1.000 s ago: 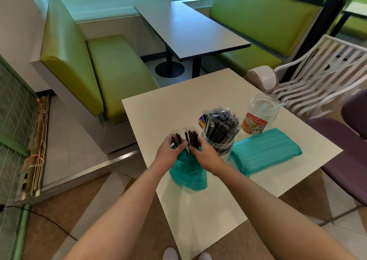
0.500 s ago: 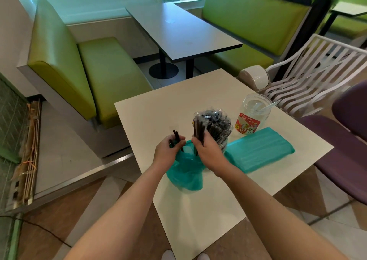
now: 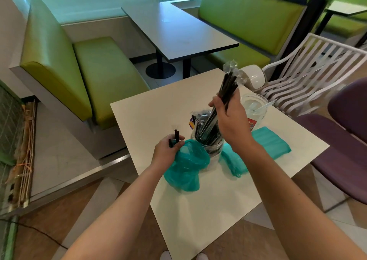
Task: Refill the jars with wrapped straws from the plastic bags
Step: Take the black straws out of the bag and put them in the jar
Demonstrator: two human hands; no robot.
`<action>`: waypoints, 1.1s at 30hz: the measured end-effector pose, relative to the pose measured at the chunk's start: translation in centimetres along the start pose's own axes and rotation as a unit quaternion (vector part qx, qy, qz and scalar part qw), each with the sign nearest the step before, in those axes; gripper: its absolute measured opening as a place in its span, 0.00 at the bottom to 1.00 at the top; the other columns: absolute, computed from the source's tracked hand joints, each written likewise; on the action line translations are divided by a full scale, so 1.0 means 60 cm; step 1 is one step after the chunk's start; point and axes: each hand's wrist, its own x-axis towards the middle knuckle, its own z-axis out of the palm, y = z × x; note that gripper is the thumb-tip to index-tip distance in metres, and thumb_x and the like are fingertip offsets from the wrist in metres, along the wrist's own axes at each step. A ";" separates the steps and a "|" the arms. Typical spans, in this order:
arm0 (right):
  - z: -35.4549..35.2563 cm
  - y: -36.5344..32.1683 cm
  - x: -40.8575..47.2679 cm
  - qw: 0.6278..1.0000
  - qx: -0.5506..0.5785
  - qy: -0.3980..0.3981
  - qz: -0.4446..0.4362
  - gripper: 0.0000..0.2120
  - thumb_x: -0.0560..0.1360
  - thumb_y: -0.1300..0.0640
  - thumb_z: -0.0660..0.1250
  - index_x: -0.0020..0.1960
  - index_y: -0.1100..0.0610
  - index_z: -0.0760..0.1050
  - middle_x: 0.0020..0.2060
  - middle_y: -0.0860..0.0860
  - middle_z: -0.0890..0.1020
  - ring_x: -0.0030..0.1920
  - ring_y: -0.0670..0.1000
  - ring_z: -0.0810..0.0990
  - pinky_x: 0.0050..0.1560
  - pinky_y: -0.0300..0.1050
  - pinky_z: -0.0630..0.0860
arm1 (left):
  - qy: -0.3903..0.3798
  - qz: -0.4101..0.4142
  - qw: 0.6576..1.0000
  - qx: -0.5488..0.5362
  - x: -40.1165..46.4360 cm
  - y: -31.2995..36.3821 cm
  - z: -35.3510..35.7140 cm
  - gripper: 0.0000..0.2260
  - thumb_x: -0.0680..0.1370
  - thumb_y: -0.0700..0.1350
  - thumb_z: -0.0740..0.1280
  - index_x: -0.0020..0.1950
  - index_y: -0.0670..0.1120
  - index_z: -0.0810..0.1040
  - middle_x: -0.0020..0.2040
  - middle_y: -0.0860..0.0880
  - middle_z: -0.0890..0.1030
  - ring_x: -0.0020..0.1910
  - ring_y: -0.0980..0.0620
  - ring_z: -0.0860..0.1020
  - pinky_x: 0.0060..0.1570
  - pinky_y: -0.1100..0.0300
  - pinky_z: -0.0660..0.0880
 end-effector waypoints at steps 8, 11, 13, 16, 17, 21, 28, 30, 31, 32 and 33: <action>0.040 0.055 -0.004 0.988 -0.134 -0.058 0.059 0.15 0.79 0.53 0.66 0.62 0.60 0.74 0.55 0.56 0.77 0.55 0.54 0.78 0.52 0.44 0.74 | -0.012 -0.003 1.000 0.004 -0.002 0.002 -0.006 0.05 0.79 0.46 0.68 0.53 0.55 0.79 0.53 0.54 0.80 0.53 0.55 0.77 0.49 0.64 0.71; 0.051 0.071 0.000 0.976 -0.189 -0.086 0.056 0.18 0.75 0.53 0.71 0.61 0.61 0.77 0.54 0.57 0.79 0.56 0.56 0.77 0.54 0.45 0.73 | -0.016 -0.005 1.000 0.001 -0.003 -0.001 -0.008 0.05 0.79 0.46 0.68 0.53 0.54 0.79 0.53 0.54 0.80 0.53 0.54 0.77 0.52 0.63 0.72; 0.055 0.069 0.004 0.975 -0.200 -0.082 0.054 0.22 0.72 0.51 0.73 0.61 0.61 0.76 0.55 0.56 0.78 0.57 0.55 0.76 0.57 0.46 0.73 | -0.017 -0.006 1.000 0.000 -0.004 -0.002 -0.009 0.05 0.79 0.46 0.68 0.53 0.55 0.79 0.52 0.55 0.80 0.53 0.54 0.78 0.52 0.62 0.72; 0.053 0.046 0.012 0.988 -0.144 -0.041 0.040 0.30 0.69 0.49 0.76 0.66 0.58 0.69 0.57 0.52 0.72 0.56 0.49 0.73 0.55 0.39 0.69 | -0.010 0.001 1.000 0.017 -0.003 -0.003 -0.011 0.05 0.79 0.46 0.69 0.52 0.55 0.79 0.51 0.56 0.80 0.54 0.53 0.78 0.53 0.60 0.73; 0.053 0.037 0.013 0.993 -0.106 -0.029 0.036 0.31 0.70 0.50 0.76 0.68 0.55 0.67 0.57 0.49 0.71 0.54 0.46 0.72 0.54 0.37 0.68 | -0.010 0.001 1.000 0.019 -0.002 -0.003 -0.012 0.05 0.79 0.46 0.69 0.52 0.55 0.79 0.51 0.56 0.80 0.54 0.53 0.78 0.54 0.59 0.73; 0.064 0.030 0.013 0.995 -0.103 -0.005 -0.018 0.15 0.78 0.53 0.67 0.63 0.53 0.72 0.57 0.52 0.73 0.53 0.48 0.75 0.55 0.40 0.72 | -0.012 -0.006 1.000 0.020 -0.005 -0.003 -0.015 0.05 0.78 0.47 0.69 0.53 0.55 0.80 0.52 0.56 0.80 0.54 0.53 0.78 0.56 0.58 0.74; 0.090 0.088 -0.024 0.982 -0.171 -0.075 0.009 0.11 0.78 0.55 0.68 0.56 0.60 0.77 0.58 0.54 0.72 0.51 0.53 0.77 0.58 0.50 0.75 | 0.004 0.011 0.999 0.035 -0.003 -0.010 -0.017 0.08 0.78 0.47 0.70 0.56 0.55 0.81 0.56 0.48 0.74 0.57 0.49 0.76 0.62 0.53 0.75; 0.089 0.083 -0.028 0.986 -0.156 -0.056 0.000 0.15 0.78 0.50 0.66 0.59 0.59 0.75 0.59 0.53 0.69 0.51 0.47 0.73 0.57 0.45 0.74 | 0.005 0.006 0.999 0.033 -0.002 -0.011 -0.019 0.08 0.78 0.46 0.69 0.57 0.55 0.82 0.55 0.48 0.72 0.57 0.49 0.75 0.63 0.53 0.75; 0.087 0.079 -0.028 0.988 -0.148 -0.039 -0.002 0.16 0.80 0.49 0.63 0.60 0.59 0.75 0.60 0.53 0.69 0.50 0.45 0.71 0.57 0.44 0.73 | 0.002 0.003 0.999 0.036 -0.003 -0.011 -0.019 0.09 0.78 0.47 0.69 0.57 0.55 0.82 0.55 0.48 0.72 0.57 0.49 0.75 0.63 0.53 0.75; 0.086 0.077 -0.029 0.990 -0.142 -0.024 -0.004 0.15 0.81 0.49 0.61 0.60 0.59 0.75 0.60 0.53 0.69 0.50 0.44 0.70 0.58 0.44 0.73 | -0.003 0.001 0.999 0.038 -0.004 -0.011 -0.019 0.09 0.79 0.47 0.69 0.58 0.54 0.82 0.55 0.48 0.72 0.57 0.48 0.75 0.63 0.53 0.74; 0.084 0.077 -0.029 0.990 -0.142 -0.014 -0.008 0.15 0.82 0.51 0.59 0.58 0.60 0.76 0.59 0.53 0.70 0.50 0.45 0.72 0.58 0.44 0.74 | -0.009 0.000 0.999 0.039 -0.005 -0.011 -0.019 0.09 0.79 0.47 0.68 0.58 0.54 0.81 0.55 0.48 0.72 0.57 0.48 0.75 0.63 0.54 0.74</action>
